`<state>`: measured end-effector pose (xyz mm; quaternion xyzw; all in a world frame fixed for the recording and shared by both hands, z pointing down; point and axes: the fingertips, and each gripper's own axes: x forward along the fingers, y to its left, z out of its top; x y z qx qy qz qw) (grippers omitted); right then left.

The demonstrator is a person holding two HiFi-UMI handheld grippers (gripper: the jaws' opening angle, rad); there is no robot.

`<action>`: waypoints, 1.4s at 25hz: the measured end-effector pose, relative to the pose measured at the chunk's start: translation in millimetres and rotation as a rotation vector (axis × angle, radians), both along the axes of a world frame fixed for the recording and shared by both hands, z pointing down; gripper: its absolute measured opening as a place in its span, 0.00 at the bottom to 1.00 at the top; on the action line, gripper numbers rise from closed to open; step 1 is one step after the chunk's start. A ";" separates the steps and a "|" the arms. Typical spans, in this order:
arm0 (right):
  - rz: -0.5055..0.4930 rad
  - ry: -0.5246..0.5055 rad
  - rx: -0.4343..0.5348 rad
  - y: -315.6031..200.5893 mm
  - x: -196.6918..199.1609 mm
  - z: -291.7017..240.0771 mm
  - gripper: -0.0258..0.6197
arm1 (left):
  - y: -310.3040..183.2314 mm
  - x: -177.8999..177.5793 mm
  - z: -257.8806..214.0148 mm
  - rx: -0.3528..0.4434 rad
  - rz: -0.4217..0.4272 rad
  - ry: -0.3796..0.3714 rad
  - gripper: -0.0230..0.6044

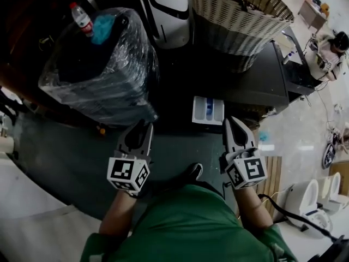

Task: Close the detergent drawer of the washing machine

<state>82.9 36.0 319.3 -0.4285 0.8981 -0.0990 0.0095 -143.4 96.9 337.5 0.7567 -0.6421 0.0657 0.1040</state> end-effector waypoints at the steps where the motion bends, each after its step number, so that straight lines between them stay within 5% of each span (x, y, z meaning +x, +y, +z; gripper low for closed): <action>1: -0.001 0.000 -0.001 -7.3 4.6 1.2 0.08 | -6.8 4.1 -0.7 -0.002 0.000 -0.006 0.20; 10: 0.041 0.063 -0.110 -49.0 43.9 53.5 0.08 | -52.9 29.4 43.4 -0.111 0.023 -0.009 0.20; 18: 0.106 0.130 -0.186 -65.5 48.1 94.1 0.08 | -102.0 46.1 83.4 -0.196 0.145 -0.009 0.20; 35: 0.168 0.423 -0.483 -28.1 -11.1 240.4 0.08 | -169.0 12.8 184.0 -0.394 0.433 0.027 0.20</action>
